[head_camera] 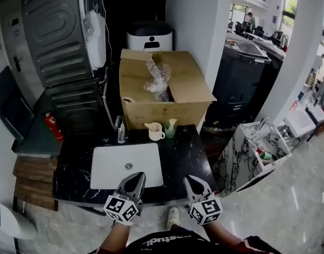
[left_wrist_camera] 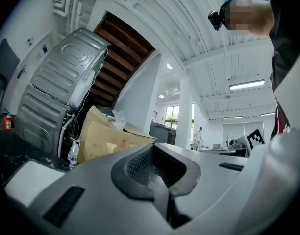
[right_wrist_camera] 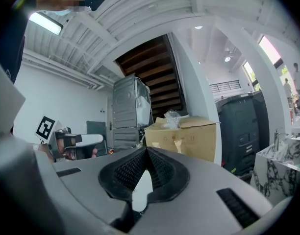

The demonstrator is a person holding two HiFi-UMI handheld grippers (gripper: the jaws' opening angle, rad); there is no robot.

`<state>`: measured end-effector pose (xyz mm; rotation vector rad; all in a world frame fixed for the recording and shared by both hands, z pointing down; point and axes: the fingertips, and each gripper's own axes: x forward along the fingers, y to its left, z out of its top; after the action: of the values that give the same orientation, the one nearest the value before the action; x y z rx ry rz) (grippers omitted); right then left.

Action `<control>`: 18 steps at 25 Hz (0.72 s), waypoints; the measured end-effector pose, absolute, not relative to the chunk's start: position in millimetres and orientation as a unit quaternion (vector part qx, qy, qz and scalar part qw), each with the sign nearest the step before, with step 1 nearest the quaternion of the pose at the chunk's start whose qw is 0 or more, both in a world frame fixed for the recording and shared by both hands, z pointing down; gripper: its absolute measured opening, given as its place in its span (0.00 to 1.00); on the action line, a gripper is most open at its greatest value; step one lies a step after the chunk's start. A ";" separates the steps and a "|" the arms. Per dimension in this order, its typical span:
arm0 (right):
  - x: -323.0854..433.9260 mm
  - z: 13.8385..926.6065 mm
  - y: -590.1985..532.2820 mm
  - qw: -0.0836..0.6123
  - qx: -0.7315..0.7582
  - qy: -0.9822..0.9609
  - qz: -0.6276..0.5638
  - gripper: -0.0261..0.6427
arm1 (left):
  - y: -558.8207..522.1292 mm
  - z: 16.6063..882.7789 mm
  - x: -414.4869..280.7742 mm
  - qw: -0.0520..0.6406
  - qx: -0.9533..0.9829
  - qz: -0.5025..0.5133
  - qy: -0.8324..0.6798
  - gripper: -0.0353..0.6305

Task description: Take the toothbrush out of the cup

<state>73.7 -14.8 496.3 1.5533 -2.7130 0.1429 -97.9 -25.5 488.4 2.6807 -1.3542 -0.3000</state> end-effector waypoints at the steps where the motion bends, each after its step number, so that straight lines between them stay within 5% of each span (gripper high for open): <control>1: 74.6 495.4 -28.1 0.005 0.492 -0.869 0.044 0.09 | -38.2 487.8 -94.9 0.060 0.886 -0.098 -0.449 0.08; 18: 87.5 493.0 -201.2 0.001 0.431 -0.900 0.068 0.09 | -197.9 469.4 -58.3 0.037 0.870 -0.089 -0.484 0.08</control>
<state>87.5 -201.2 493.0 1.3544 -2.8251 0.2150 -58.3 -197.9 469.4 2.6708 -1.4852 -0.2738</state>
